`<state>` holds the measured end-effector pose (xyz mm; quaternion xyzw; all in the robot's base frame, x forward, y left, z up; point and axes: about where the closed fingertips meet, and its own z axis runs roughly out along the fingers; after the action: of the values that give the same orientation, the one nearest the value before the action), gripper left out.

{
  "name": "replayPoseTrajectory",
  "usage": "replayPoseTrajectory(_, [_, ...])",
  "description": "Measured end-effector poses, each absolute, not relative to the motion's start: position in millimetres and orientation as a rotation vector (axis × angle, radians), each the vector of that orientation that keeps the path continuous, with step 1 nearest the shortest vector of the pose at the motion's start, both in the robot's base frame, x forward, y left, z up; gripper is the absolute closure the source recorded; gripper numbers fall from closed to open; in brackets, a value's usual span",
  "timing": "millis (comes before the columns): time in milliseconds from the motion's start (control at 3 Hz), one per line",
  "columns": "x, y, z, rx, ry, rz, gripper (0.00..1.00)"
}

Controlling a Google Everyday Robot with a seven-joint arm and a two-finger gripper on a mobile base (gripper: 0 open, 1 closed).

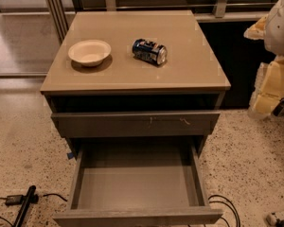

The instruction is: Place pepsi can into middle drawer

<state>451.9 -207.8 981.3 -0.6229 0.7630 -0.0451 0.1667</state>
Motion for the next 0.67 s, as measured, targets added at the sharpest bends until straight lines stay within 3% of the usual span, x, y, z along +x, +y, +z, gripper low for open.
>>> replayPoseTrajectory(667, [534.4, -156.5, 1007.9, -1.819, 1.967, -0.071, 0.0])
